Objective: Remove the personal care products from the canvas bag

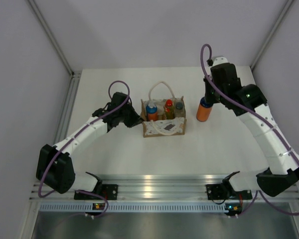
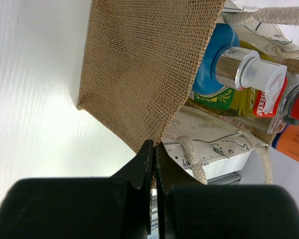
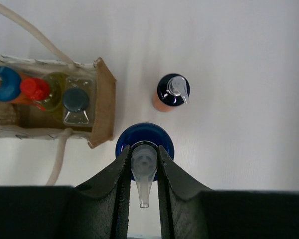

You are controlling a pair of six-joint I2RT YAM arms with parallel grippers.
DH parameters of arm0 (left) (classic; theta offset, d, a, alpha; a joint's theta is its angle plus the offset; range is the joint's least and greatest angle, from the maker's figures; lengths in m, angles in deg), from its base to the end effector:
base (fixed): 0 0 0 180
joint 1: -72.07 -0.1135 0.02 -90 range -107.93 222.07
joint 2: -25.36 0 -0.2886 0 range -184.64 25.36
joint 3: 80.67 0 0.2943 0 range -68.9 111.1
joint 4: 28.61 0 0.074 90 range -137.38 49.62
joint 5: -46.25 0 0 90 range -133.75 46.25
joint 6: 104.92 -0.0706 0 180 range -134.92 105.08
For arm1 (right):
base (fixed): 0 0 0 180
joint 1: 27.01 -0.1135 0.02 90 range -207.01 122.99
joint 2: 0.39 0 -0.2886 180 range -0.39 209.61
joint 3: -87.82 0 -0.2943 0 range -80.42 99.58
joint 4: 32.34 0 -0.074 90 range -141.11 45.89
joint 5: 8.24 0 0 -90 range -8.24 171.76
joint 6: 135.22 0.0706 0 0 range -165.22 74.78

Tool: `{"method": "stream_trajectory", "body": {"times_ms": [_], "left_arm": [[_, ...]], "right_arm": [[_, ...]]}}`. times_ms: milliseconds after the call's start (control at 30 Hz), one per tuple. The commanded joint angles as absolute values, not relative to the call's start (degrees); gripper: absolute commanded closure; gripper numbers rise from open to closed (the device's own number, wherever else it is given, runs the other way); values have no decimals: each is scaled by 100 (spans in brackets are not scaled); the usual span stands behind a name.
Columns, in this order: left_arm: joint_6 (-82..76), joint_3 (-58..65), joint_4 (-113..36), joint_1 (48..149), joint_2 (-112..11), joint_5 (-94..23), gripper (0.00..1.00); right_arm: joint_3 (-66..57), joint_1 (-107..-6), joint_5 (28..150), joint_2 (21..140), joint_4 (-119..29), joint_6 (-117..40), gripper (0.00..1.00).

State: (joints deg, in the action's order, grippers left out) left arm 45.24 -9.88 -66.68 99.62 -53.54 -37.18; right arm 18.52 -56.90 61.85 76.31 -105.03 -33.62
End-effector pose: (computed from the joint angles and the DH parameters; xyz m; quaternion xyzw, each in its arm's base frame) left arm 0.3115 -0.1716 0.2512 -0.2395 0.8950 -0.2964 0.2318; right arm 0.2783 0.1322 0.4712 -0.0672 0.8885 0.0053 0.4540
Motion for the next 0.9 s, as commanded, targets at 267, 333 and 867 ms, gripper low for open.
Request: {"method": "stream_trajectory", "body": {"times_ms": [267, 333, 867], "left_arm": [[4529, -922, -6622, 9975, -5251, -3813, 100], [4529, -914, -6622, 9975, -5251, -3804, 100], [4529, -922, -6622, 9975, -5155, -3813, 100]], "right_arm": [[-314, -5040, 5943, 6614, -8639, -3028, 100], [-543, -4820, 6030, 6562, -8454, -3019, 100], [-949, -2931, 7199, 7132, -7646, -3194, 100]]}}
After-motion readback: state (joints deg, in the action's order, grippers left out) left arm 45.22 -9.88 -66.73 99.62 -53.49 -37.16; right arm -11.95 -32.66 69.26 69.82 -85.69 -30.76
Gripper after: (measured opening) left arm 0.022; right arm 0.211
